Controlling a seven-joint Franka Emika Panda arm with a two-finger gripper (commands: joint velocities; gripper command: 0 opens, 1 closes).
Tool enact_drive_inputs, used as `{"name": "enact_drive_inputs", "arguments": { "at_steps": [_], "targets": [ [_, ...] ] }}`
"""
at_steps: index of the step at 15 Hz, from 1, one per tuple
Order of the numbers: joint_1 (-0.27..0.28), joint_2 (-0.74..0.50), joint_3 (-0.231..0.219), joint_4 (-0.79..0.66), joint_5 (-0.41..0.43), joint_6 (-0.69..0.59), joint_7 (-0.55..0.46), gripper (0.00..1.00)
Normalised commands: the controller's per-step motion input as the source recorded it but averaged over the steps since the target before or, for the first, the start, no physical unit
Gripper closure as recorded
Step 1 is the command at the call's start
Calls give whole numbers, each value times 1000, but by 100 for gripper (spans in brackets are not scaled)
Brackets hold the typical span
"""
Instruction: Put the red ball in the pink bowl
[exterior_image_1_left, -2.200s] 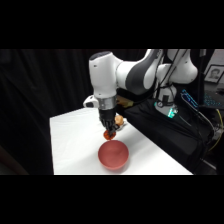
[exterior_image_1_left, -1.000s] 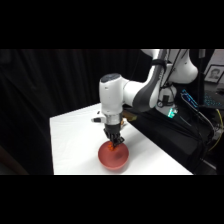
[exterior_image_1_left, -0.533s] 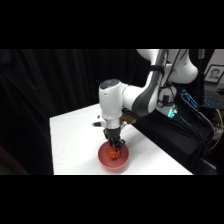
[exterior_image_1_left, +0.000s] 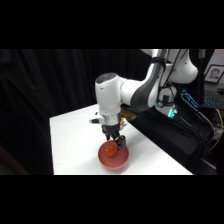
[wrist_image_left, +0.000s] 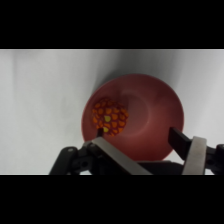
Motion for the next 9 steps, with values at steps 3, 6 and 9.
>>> {"name": "enact_drive_inputs", "arguments": {
  "at_steps": [3, 6, 9],
  "targets": [
    [-13, -327, 32, 13, -14, -351, 21, 0],
    [-31, -284, 22, 61, -10, -341, 16, 0],
    [-41, -227, 7, 80, -13, -290, 19, 0]
  ]
}}
